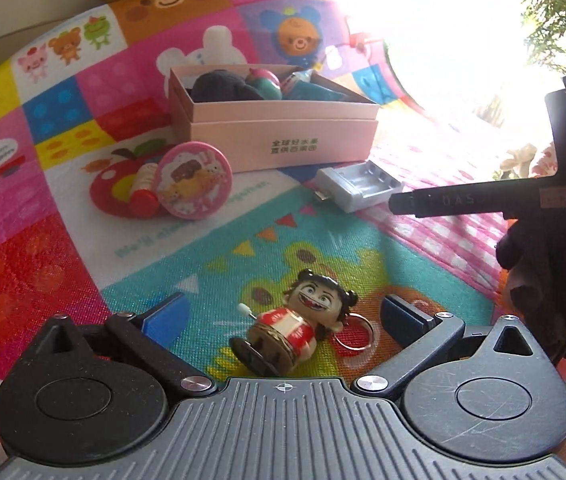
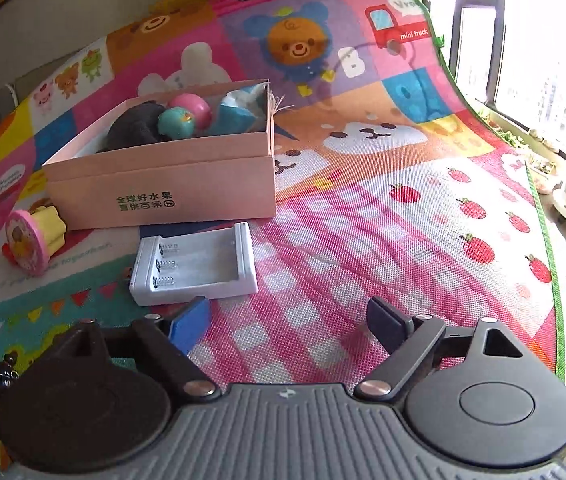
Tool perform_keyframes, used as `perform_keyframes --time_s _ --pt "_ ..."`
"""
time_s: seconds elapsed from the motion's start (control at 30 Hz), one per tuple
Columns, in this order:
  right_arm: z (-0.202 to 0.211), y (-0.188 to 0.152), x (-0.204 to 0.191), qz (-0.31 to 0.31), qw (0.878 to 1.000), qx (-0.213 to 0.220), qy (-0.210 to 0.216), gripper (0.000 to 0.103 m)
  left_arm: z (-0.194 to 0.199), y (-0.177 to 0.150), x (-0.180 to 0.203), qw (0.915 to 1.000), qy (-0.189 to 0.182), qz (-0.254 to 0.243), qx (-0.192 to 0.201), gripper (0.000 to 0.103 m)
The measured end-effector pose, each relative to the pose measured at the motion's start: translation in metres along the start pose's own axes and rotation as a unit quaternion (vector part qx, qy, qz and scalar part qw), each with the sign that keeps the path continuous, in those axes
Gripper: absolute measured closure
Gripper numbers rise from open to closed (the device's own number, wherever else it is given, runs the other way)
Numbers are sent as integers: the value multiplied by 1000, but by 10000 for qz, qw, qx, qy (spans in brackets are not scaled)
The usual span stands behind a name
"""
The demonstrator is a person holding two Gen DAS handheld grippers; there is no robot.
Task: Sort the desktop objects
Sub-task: 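Carry the boy figurine and stand it on the mat with the left tool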
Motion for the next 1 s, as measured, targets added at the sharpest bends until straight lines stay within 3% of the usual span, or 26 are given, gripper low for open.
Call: perform_keyframes --time_s 0.13,0.3,0.43,0.57,0.8,0.9,1.0 --pt "-2 0 1 -42 9999 -41 86 5 5 -4 3 9999 -73 -34 -98 0" --pt "-3 0 -2 2 9997 -116 197 0 6 -7 -4 9991 308 -83 -286 0" --pt "-5 -2 -27 696 9966 -216 376 0 1 -6 -5 9973 522 -379 -363 0" --pt "-12 4 -53 1205 9919 -105 383 0 -2 -1 -25 9959 806 -181 -367 0" --pt "-37 21 -63 959 9939 -247 482 0 1 -2 -69 9912 1253 296 -296 0" --pt "-31 18 -65 1008 9926 -191 656 10 3 -4 -68 9910 1295 272 -206 0" --pt "-25 14 -64 964 9930 -210 648 12 4 -6 -67 9908 1309 313 -152 0"
Point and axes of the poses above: each gripper's, at about its wrist camera, not at the fingertips, and z roughly against the way its jaws point, x to its right, y to its top, the point moved 7 cm from there along -z, roughly the way its jaws point, and after that the axes turned 5 degrees about -z, right-handed, at the moved point
